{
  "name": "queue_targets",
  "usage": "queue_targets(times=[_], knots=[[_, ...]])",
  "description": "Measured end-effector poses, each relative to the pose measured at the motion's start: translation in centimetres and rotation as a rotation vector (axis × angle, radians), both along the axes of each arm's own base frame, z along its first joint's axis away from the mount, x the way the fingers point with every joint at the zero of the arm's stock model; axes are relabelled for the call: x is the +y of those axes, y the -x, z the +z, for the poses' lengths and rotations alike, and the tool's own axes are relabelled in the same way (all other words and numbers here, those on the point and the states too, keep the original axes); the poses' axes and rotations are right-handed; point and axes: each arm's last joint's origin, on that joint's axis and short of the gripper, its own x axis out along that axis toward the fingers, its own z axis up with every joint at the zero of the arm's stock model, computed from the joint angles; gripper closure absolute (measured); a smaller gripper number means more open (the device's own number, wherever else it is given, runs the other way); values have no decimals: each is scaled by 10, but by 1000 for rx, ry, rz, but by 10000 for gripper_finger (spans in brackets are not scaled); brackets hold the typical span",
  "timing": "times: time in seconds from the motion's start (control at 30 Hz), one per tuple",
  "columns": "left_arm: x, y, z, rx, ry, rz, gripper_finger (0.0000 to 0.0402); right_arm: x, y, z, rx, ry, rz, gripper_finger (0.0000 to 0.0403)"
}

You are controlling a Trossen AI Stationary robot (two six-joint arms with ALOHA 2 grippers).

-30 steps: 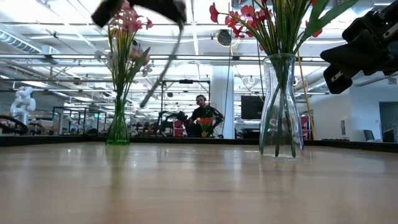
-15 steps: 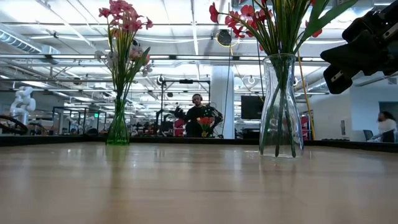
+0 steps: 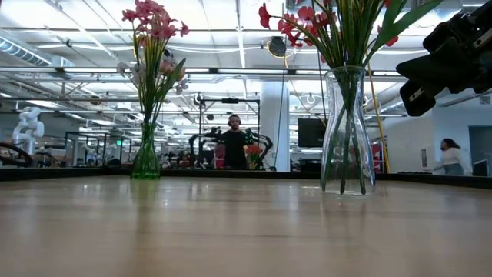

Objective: Sort flowers into vase by color
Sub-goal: Put the red flower into the transparent vase

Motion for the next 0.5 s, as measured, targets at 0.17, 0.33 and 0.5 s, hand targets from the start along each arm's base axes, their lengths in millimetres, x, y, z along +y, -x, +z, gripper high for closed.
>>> queue_targets(times=[0.17,0.33,0.5], knots=[[7,11,-15,-87,10,-46,402,0,0,0,-1,0,0,403],[14,17,-18,-114,6,-61,402,0,0,0,-1,0,0,403],[30,12,-21,-95,11,-19,402,0,0,0,-2,0,0,403]])
